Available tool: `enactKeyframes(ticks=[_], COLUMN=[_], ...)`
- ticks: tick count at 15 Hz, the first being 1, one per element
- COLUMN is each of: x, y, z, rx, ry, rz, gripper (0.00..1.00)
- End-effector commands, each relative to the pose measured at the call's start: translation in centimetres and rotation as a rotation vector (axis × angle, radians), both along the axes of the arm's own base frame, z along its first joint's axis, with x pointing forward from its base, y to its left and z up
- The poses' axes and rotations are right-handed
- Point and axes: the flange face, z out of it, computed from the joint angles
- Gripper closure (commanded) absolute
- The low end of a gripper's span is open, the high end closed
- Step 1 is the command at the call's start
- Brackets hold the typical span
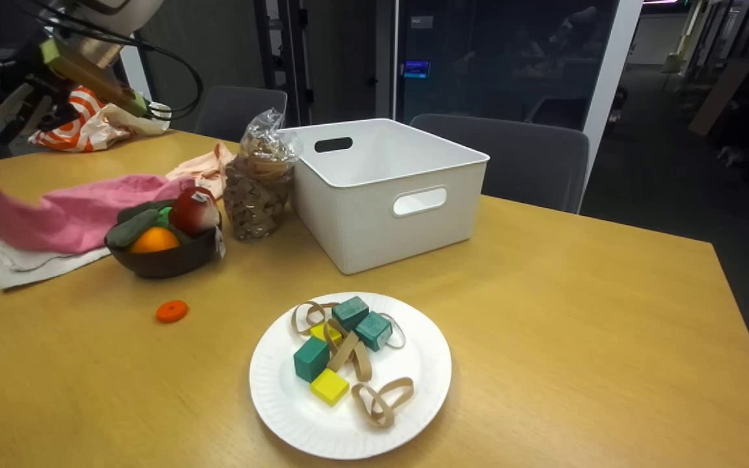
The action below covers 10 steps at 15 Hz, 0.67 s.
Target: Unfold the white towel and the peach and pink shirts
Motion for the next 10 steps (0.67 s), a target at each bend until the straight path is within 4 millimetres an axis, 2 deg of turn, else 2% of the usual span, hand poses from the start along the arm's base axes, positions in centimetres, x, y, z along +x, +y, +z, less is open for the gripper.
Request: enactKeyframes(ticks=[1, 4, 6, 10], x=[2.0, 3.4, 4.7, 7.4], y=[0.2, 1.2, 2.3, 5.1], z=[2.3, 4.2, 4.0, 2.4], rx=[0.006, 0.025, 0.029, 0.041], ry=[-0.079, -0.23, -0.342, -0.563], rz=[-0.047, -0.058, -0.074, -0.191], gripper=[0.33, 0.11, 0.0, 0.0])
